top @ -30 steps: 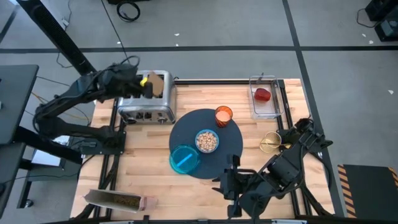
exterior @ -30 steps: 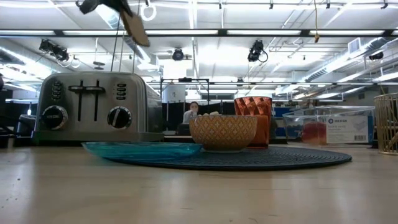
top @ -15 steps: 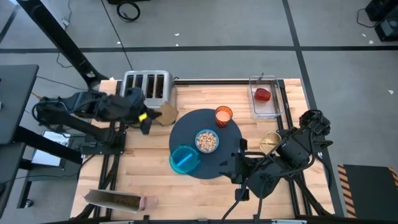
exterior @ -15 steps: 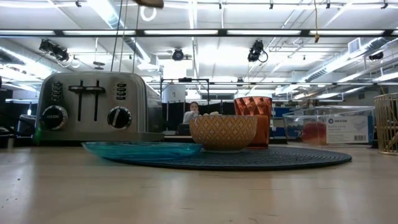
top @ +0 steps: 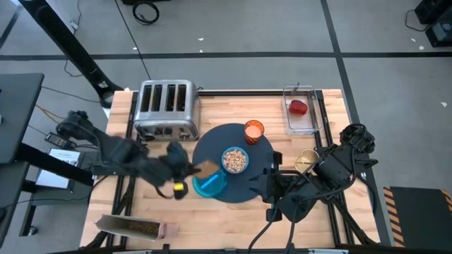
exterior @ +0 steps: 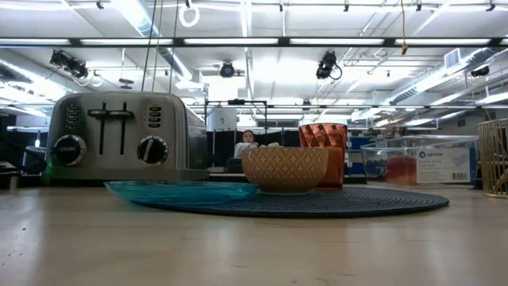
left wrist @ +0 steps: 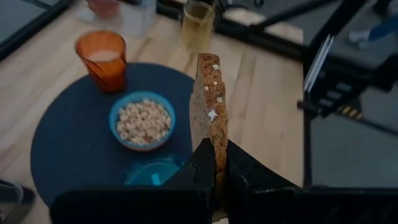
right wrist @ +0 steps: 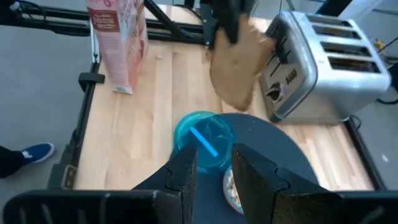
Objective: Arrange a breakfast setting
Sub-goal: Put the toasted bread on the blue plate
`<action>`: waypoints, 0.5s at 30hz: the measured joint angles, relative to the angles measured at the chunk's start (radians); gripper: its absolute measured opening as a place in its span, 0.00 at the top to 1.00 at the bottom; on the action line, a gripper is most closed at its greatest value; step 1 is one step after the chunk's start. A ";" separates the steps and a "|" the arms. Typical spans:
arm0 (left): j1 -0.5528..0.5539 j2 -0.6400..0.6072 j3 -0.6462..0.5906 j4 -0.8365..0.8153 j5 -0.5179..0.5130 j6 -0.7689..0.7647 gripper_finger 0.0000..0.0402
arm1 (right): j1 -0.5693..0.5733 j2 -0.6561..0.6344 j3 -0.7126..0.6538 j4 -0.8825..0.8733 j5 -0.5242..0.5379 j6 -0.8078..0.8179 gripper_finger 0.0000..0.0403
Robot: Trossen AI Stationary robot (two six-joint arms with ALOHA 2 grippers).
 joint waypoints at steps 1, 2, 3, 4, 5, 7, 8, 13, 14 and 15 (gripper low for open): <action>-0.012 0.019 0.000 0.001 -0.006 0.000 0.96 | 0.001 0.000 0.000 -0.003 -0.007 0.011 0.73; -0.022 0.041 0.000 0.001 -0.012 0.000 0.96 | 0.002 0.001 0.000 -0.008 -0.012 0.024 0.73; -0.031 0.060 0.000 0.004 -0.017 0.000 0.96 | 0.005 0.001 0.000 -0.013 -0.013 0.036 0.73; -0.039 0.079 0.000 0.005 -0.024 0.000 0.96 | 0.008 0.001 0.000 -0.016 -0.013 0.046 0.73; -0.049 0.096 0.000 0.005 -0.031 0.000 0.96 | 0.012 0.001 0.000 -0.018 -0.012 0.054 0.73; -0.064 0.129 0.000 0.005 -0.044 0.011 0.96 | 0.023 0.001 0.000 -0.020 -0.012 0.063 0.73; -0.071 0.145 0.000 0.005 -0.050 0.018 0.96 | 0.028 0.001 0.000 -0.020 -0.012 0.069 0.73; -0.097 0.230 0.000 0.004 -0.060 0.039 0.96 | 0.044 0.001 0.000 -0.025 -0.012 0.089 0.73; -0.103 0.247 0.000 0.004 -0.062 0.044 0.96 | 0.046 0.001 0.000 -0.025 -0.012 0.089 0.73; -0.106 0.268 0.000 -0.001 -0.068 0.049 0.96 | 0.048 0.001 0.000 -0.025 -0.011 0.089 0.73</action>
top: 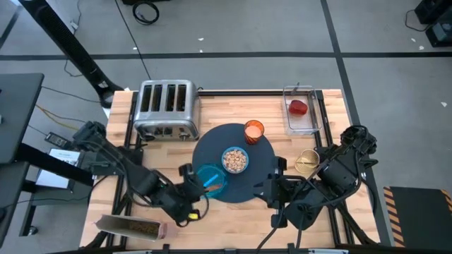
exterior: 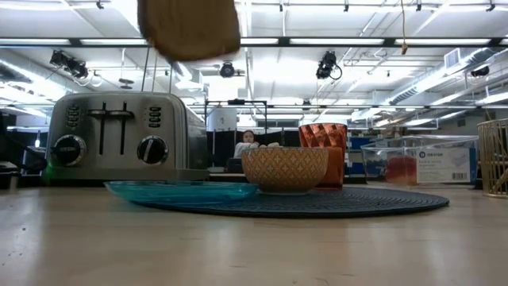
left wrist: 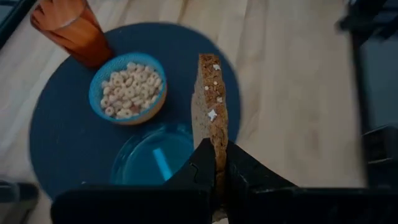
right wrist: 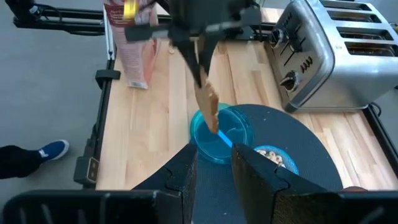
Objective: Arrange a breakfast setting
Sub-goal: Put the toasted bread on the blue plate
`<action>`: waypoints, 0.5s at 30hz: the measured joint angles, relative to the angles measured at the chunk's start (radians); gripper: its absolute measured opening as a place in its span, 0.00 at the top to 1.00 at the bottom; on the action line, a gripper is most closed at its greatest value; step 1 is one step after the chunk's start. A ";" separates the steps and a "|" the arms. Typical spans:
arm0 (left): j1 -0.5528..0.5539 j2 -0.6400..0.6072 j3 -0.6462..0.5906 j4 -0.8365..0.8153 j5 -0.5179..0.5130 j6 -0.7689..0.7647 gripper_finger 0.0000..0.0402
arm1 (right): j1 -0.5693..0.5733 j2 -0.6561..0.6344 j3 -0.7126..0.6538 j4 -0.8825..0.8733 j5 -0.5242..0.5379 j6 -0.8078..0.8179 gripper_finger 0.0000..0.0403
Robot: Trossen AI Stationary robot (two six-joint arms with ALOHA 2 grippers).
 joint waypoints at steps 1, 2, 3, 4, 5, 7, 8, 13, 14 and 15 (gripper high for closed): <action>-0.002 0.019 0.000 -0.008 -0.012 0.004 0.96 | 0.003 0.000 0.000 0.000 0.001 0.000 0.73; -0.002 0.040 0.000 -0.016 -0.019 0.014 0.96 | 0.006 0.000 0.000 0.000 0.001 0.000 0.73; -0.002 0.060 0.000 -0.020 -0.025 0.018 0.96 | 0.009 0.000 0.000 0.000 0.001 0.000 0.73; -0.001 0.080 0.000 -0.025 -0.036 0.019 0.96 | 0.013 0.000 0.000 0.001 0.003 0.000 0.73; -0.001 0.099 0.000 -0.032 -0.045 0.020 0.96 | 0.017 0.000 0.000 0.001 0.008 0.000 0.73; 0.001 0.133 0.000 -0.033 -0.064 0.040 0.96 | 0.027 0.000 0.000 0.001 0.010 0.000 0.73; 0.003 0.151 0.000 -0.032 -0.078 0.051 0.96 | 0.032 0.000 0.000 0.001 0.013 0.004 0.73; 0.012 0.226 0.000 -0.073 -0.115 0.093 0.97 | 0.061 0.001 -0.034 0.007 0.048 0.052 0.73; 0.012 0.239 0.000 -0.079 -0.117 0.101 0.97 | 0.068 0.001 -0.047 0.008 0.051 0.065 0.73; 0.012 0.250 0.000 -0.084 -0.118 0.115 0.97 | 0.073 0.002 -0.061 0.010 0.051 0.080 0.73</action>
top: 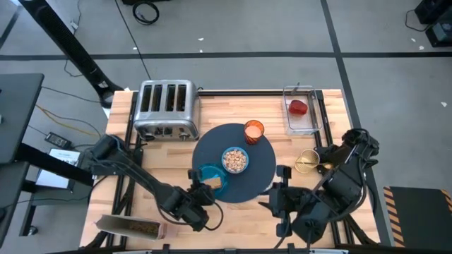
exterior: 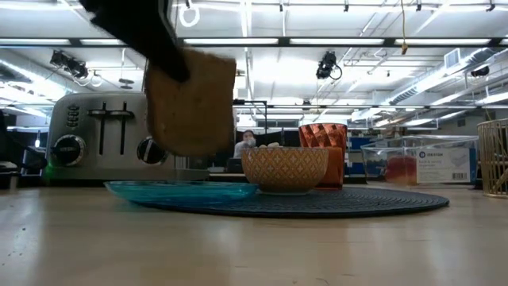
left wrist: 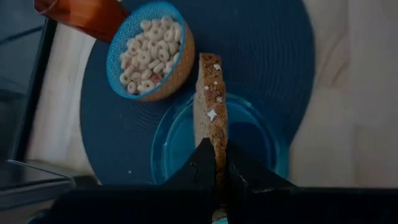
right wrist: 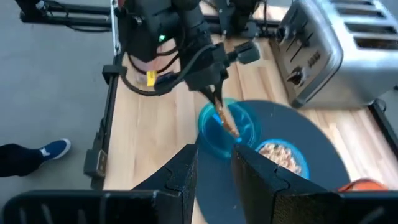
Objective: Arrange a breakfast setting
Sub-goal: Put the toasted bread on the blue plate
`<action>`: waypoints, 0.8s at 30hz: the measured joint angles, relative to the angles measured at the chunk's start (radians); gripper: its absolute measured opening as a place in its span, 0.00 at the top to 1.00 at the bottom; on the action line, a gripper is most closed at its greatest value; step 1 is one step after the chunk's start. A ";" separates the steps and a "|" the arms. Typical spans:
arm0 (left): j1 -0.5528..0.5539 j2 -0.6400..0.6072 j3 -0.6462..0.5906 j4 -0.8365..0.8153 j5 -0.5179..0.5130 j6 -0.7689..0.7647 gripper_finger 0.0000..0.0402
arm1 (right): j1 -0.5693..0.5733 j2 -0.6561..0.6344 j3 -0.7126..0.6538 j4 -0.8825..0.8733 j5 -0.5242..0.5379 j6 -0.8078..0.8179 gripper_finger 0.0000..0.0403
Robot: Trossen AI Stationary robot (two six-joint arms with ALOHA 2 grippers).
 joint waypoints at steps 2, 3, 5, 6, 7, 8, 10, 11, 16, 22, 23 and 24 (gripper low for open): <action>0.000 0.019 0.000 -0.007 -0.008 0.020 0.97 | 0.009 0.000 -0.030 0.000 0.000 0.035 0.73; 0.000 0.027 0.000 -0.008 -0.012 0.028 0.97 | 0.013 0.000 -0.045 0.001 0.000 0.051 0.73; 0.002 0.044 0.000 -0.013 -0.019 0.035 0.97 | 0.019 0.000 -0.072 0.005 0.000 0.078 0.73; 0.005 0.052 0.000 -0.017 -0.021 0.035 0.97 | 0.022 0.000 -0.083 0.007 0.000 0.092 0.73; 0.007 0.060 0.000 -0.025 -0.023 0.034 0.97 | 0.024 0.000 -0.092 0.008 0.000 0.104 0.73; 0.010 0.066 0.000 -0.036 -0.024 0.030 0.97 | 0.027 0.000 -0.102 0.011 0.000 0.114 0.73; 0.014 0.080 0.000 -0.041 -0.033 0.017 0.97 | 0.033 0.000 -0.118 0.021 0.000 0.128 0.73; 0.015 0.086 0.000 -0.046 -0.048 0.007 0.97 | 0.036 0.000 -0.125 0.022 0.001 0.131 0.73; 0.023 0.124 0.000 -0.054 -0.074 0.000 0.97 | 0.043 0.001 -0.152 0.030 0.001 0.157 0.73; 0.024 0.163 0.000 -0.067 -0.076 -0.014 0.97 | 0.054 0.000 -0.153 0.034 0.007 0.174 0.73; 0.023 0.167 -0.001 -0.078 -0.078 -0.021 0.97 | 0.054 0.000 -0.153 0.034 0.007 0.175 0.73; 0.024 0.171 -0.001 -0.079 -0.081 -0.024 0.97 | 0.055 0.000 -0.153 0.034 0.007 0.177 0.73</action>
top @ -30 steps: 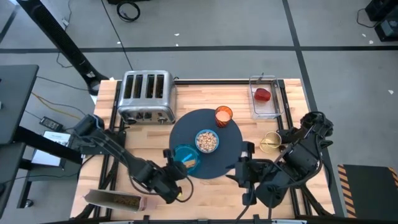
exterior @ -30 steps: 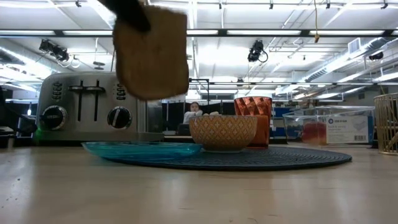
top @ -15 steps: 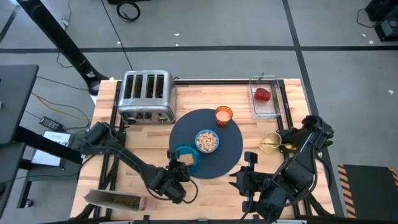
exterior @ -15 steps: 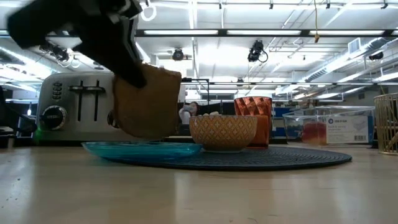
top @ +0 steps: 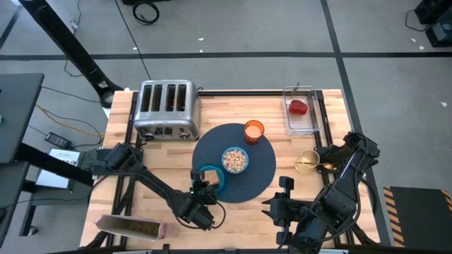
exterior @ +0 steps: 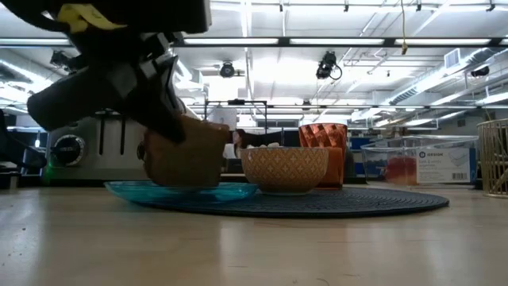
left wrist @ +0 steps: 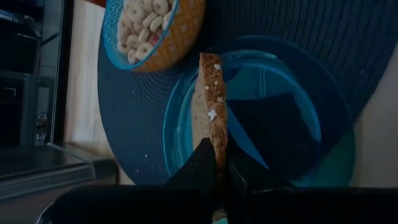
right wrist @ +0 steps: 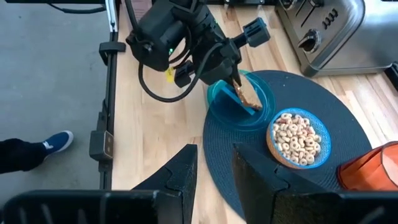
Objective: Arrange a breakfast setting
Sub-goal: Put the toasted bread on the blue plate
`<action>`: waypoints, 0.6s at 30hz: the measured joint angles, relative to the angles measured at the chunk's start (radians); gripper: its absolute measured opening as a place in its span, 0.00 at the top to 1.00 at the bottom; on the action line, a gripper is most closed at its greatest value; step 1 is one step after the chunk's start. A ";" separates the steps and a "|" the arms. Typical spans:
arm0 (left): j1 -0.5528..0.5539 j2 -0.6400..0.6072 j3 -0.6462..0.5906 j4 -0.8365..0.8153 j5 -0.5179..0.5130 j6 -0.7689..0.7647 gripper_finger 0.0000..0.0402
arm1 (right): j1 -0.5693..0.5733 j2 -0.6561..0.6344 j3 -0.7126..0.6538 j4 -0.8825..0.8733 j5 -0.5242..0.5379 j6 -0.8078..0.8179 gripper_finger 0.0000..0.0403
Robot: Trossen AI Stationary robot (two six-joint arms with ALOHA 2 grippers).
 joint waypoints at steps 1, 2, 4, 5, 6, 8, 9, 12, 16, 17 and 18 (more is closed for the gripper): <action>0.001 0.003 0.000 0.004 0.000 -0.001 0.97 | 0.000 0.000 0.000 0.000 0.000 0.002 0.73; 0.002 0.005 0.000 0.002 0.000 -0.001 0.97 | 0.000 0.000 0.000 0.002 0.000 0.002 0.73; 0.003 0.008 0.000 0.007 0.001 -0.002 0.96 | 0.000 0.000 0.000 0.006 0.000 0.001 0.73; 0.004 0.012 0.000 0.010 0.001 -0.002 0.96 | 0.000 0.000 0.000 0.007 0.000 0.000 0.73; 0.004 0.017 0.000 0.006 0.002 -0.002 0.96 | 0.000 0.000 0.000 0.007 0.000 0.000 0.73; 0.004 0.030 0.000 0.009 0.014 -0.003 0.95 | 0.001 0.000 0.000 0.011 0.000 0.000 0.73; 0.004 0.036 0.000 0.013 0.021 -0.003 0.94 | 0.001 0.000 0.000 0.012 0.000 0.000 0.73; 0.004 0.041 0.000 0.010 0.051 0.002 0.92 | 0.001 0.000 0.000 0.015 -0.006 0.008 0.73; 0.009 0.043 0.000 -0.007 0.071 -0.001 0.89 | 0.007 0.000 0.000 0.018 -0.008 0.021 0.73; 0.013 0.043 0.000 -0.003 0.087 0.001 0.88 | 0.008 0.000 0.000 0.019 -0.008 0.021 0.73; 0.016 0.043 0.000 -0.001 0.102 0.002 0.87 | 0.008 0.000 0.000 0.020 -0.008 0.021 0.73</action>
